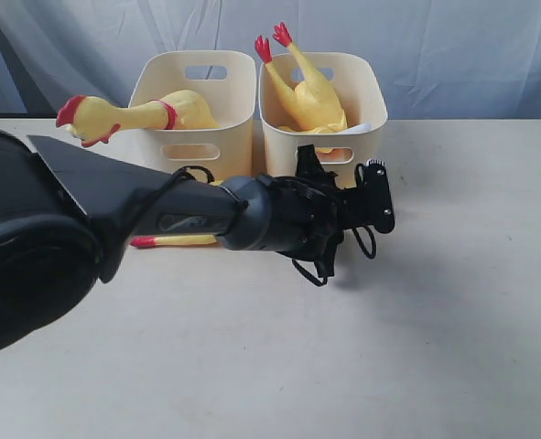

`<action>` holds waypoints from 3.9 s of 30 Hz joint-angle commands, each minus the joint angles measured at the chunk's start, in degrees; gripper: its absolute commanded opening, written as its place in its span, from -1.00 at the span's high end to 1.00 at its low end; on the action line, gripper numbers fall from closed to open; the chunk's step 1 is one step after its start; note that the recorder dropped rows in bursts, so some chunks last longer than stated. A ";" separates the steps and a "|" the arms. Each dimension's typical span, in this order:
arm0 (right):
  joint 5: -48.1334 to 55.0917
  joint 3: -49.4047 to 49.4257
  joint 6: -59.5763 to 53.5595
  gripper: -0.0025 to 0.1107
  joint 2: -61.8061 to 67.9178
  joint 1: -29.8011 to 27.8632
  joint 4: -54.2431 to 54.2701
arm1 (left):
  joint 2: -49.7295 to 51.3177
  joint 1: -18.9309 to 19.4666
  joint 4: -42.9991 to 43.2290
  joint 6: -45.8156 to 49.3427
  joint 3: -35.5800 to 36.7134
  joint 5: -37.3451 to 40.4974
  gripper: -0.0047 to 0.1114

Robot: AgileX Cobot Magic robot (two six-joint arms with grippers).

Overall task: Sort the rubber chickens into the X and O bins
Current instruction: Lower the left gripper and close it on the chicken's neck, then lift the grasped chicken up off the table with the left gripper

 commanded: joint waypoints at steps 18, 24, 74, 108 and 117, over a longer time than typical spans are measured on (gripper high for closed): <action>-0.27 -0.28 0.09 0.96 -0.27 0.11 -0.37 | 1.97 0.46 -2.53 -0.53 -0.23 -1.47 0.09; -0.27 -0.28 0.09 0.96 -0.27 0.11 -0.37 | 1.97 0.46 -2.41 -0.53 -0.23 -1.47 0.37; -0.64 -0.28 0.11 0.96 -0.27 0.11 -0.37 | -13.87 -5.47 -43.05 36.35 -0.23 19.86 0.92; -1.13 -0.28 0.11 0.96 -0.27 0.11 -0.37 | -34.40 -12.29 -33.22 51.47 -0.33 42.06 0.92; -1.41 -0.28 0.11 0.96 -0.27 0.11 -0.37 | -37.66 -12.18 -25.63 57.25 -0.33 39.92 0.92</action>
